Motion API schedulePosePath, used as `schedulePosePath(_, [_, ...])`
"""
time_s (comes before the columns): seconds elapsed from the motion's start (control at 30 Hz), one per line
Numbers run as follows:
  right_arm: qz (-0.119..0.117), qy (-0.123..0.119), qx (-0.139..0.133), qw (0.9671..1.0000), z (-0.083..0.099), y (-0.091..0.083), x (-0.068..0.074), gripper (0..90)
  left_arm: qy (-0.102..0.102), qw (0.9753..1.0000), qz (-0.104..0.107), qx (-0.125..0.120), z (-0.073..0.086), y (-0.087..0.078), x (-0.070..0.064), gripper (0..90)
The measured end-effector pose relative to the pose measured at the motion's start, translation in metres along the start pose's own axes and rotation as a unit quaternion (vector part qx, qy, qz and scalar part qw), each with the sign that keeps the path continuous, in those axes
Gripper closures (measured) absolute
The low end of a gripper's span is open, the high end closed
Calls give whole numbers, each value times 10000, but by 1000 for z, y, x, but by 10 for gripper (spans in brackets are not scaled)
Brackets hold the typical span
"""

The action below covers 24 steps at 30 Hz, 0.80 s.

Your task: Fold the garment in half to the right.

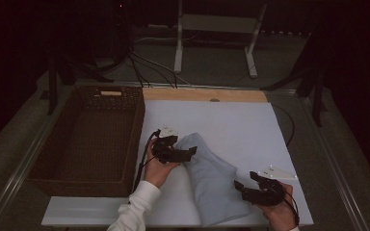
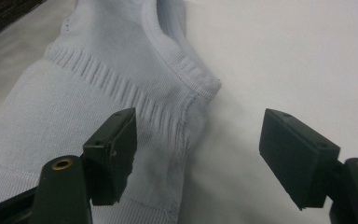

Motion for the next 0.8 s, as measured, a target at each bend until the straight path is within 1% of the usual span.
schedulePosePath(0.17, [-5, 26, -10, 10000, 0, 0, -1, 274, -44, 10000, 15, -5, 4, -1, 0, 121])
schedulePosePath(0.3, [-53, 29, 1, 10000, 1, -1, 0, 269, -56, 10000, -19, 50, 9, -1, 0, 117])
schedulePosePath(0.4, [-117, 11, 132, 9998, 6, -1, 1, 264, -67, 9999, -69, 92, 13, -1, 1, 115])
schedulePosePath(0.57, [-174, -10, 213, 9996, 10, -1, 2, 270, -89, 9999, -66, 96, 15, -1, 2, 115])
schedulePosePath(0.6, [-234, -3, 258, 9994, 11, -2, 4, 282, -92, 9999, -64, 92, 15, -1, 2, 115])
schedulePosePath(0.7, [-274, -9, 298, 9992, 12, -2, 5, 301, -86, 9999, -64, 95, 15, -1, 2, 115])
schedulePosePath(0.8, [-355, -68, 388, 9986, 17, -2, 7, 320, -105, 9999, -43, 73, 15, -2, 2, 115])
Point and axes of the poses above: each handheld gripper's, and its own axes: y roughly forward along the jaws, z roughly out of its underside, x roughly to its left, the point moved 5 cm from there along y, roughly forward along the jaws, and after that the axes turned 15 degrees about z, right-handed, at the moved point
